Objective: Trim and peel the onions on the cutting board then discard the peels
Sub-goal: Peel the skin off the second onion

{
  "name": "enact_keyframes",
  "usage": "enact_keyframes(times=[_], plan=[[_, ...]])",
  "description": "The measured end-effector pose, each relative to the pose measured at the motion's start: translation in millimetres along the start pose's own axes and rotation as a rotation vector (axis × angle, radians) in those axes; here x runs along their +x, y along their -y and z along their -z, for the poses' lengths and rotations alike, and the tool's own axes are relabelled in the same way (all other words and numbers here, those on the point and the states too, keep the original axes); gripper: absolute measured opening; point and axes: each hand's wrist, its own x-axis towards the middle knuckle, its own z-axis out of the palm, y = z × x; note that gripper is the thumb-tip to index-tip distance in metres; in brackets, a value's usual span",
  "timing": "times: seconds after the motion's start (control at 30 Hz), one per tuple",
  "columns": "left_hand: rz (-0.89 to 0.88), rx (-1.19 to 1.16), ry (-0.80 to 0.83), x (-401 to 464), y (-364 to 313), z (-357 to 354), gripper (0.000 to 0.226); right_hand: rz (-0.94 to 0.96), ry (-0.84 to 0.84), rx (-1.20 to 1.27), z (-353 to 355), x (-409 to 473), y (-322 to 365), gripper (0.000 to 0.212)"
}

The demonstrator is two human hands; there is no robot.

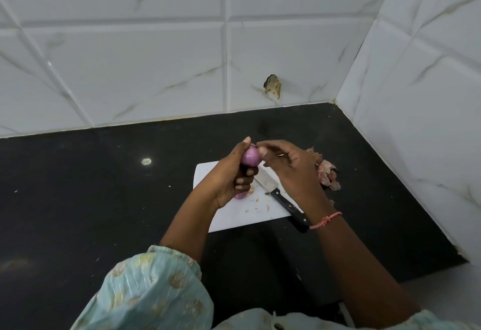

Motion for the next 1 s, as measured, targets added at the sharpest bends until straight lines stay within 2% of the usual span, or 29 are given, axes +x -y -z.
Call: enact_keyframes(times=[0.13,0.3,0.4,0.5,0.7,0.87,1.0], plan=[[-0.007,0.051,-0.026,0,1,0,0.053,-0.009,-0.014,-0.010,-1,0,0,0.014],[0.013,-0.048,0.021,0,1,1,0.049,-0.029,-0.052,0.037,-2,4,0,0.011],[0.036,-0.124,0.067,-1,-1,-1,0.049,-0.048,-0.166,0.033,-4,5,-2,0.027],[0.046,-0.179,0.088,-2,-2,0,0.049,-0.067,-0.171,0.072,-4,6,-2,0.042],[0.040,-0.274,0.098,-4,-3,-1,0.052,-0.142,0.022,0.036,-6,2,6,0.025],[0.031,-0.308,0.075,-6,-3,-4,0.050,-0.049,-0.038,-0.085,-11,1,5,0.024],[0.030,-0.289,0.073,-6,-2,-5,0.049,-0.004,-0.116,-0.113,-9,3,4,0.008]])
